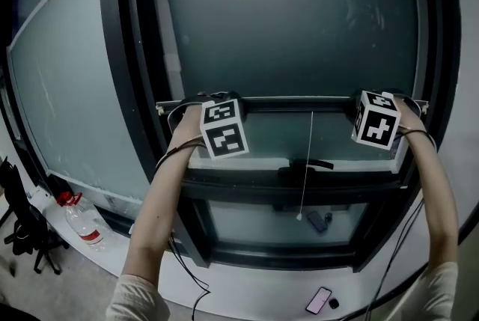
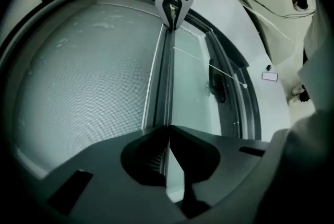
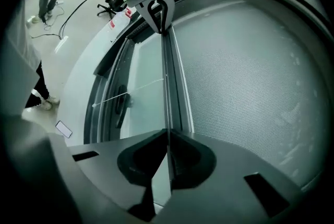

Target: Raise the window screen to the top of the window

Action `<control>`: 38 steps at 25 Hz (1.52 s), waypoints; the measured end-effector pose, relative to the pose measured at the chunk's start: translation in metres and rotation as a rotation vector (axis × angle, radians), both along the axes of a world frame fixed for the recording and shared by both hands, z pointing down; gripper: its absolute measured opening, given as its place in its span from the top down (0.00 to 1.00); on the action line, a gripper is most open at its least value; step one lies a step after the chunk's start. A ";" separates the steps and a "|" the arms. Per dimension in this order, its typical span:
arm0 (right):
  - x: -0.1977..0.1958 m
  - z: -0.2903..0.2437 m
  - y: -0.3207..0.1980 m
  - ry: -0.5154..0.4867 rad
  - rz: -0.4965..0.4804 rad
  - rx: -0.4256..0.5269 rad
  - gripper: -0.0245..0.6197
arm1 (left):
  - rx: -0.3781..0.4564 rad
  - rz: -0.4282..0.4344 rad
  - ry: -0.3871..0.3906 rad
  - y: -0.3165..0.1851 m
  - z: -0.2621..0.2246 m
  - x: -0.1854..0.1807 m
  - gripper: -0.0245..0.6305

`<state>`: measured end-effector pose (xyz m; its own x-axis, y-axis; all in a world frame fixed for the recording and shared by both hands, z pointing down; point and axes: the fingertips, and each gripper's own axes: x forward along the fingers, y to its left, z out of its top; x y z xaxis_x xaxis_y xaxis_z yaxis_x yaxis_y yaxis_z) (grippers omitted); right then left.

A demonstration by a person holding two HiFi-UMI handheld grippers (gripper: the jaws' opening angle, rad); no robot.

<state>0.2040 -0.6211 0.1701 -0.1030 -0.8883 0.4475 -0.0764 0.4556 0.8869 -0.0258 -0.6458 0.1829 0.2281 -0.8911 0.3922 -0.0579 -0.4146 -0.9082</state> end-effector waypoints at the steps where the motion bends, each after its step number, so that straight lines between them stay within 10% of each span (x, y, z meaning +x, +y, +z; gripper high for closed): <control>1: 0.000 -0.017 -0.001 -0.012 0.005 0.027 0.94 | 0.025 -0.007 -0.003 -0.001 -0.017 0.000 0.93; 18: -0.008 -0.298 0.002 -0.046 0.017 0.454 0.94 | 0.410 -0.092 -0.002 -0.001 -0.302 -0.005 0.93; 38: -0.010 -0.445 0.002 -0.025 0.013 0.681 0.94 | 0.618 -0.137 0.008 -0.003 -0.450 -0.007 0.94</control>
<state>0.1937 -0.6187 -0.2750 -0.0938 -0.9722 -0.2144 -0.1024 -0.2048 0.9734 -0.0333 -0.6488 -0.2674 0.0965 -0.9739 -0.2052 -0.0813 0.1978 -0.9769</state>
